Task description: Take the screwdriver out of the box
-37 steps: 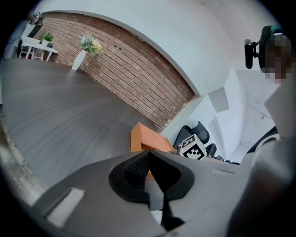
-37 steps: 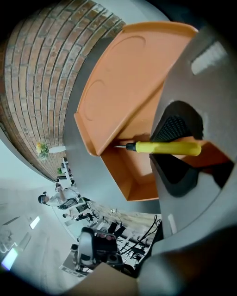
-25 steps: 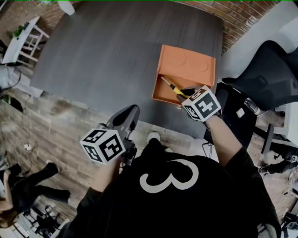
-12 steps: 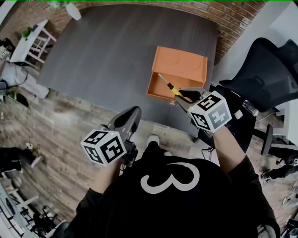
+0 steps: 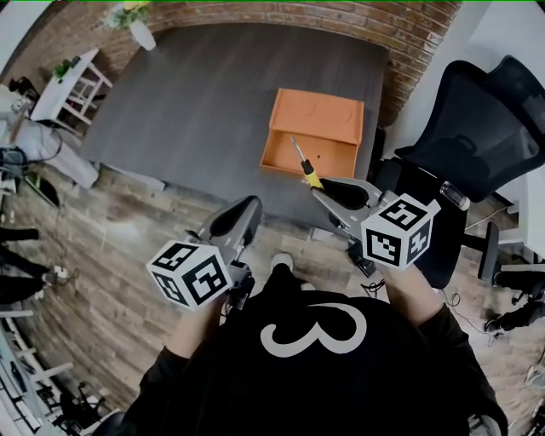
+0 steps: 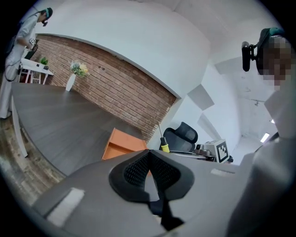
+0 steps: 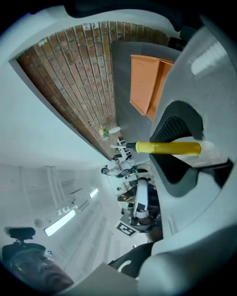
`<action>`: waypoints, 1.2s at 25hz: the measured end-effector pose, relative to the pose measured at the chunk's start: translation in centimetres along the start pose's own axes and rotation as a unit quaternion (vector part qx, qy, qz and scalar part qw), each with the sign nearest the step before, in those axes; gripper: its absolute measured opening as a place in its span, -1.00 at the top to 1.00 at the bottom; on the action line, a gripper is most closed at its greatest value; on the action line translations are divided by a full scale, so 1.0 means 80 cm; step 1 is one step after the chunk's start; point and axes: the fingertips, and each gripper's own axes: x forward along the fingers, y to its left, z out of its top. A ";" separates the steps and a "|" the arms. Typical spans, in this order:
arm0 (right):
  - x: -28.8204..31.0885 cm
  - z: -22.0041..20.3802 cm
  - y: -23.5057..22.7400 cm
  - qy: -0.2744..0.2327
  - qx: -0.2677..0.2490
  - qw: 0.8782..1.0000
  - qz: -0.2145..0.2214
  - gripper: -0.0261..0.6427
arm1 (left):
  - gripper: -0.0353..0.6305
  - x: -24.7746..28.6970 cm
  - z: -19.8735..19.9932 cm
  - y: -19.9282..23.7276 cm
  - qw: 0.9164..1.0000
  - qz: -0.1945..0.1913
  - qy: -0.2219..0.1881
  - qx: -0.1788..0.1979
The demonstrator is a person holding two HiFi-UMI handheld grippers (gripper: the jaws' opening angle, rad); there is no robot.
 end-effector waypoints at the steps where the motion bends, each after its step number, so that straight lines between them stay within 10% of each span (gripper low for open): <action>1: -0.008 0.001 0.002 -0.014 0.007 1.000 -0.001 0.69 | 0.86 -0.002 0.002 -0.007 1.000 -0.002 -0.003 0.005; 30: -0.075 0.011 0.045 -0.078 0.010 0.997 0.019 0.69 | 0.86 -0.022 -0.001 -0.088 0.998 -0.023 -0.024 0.048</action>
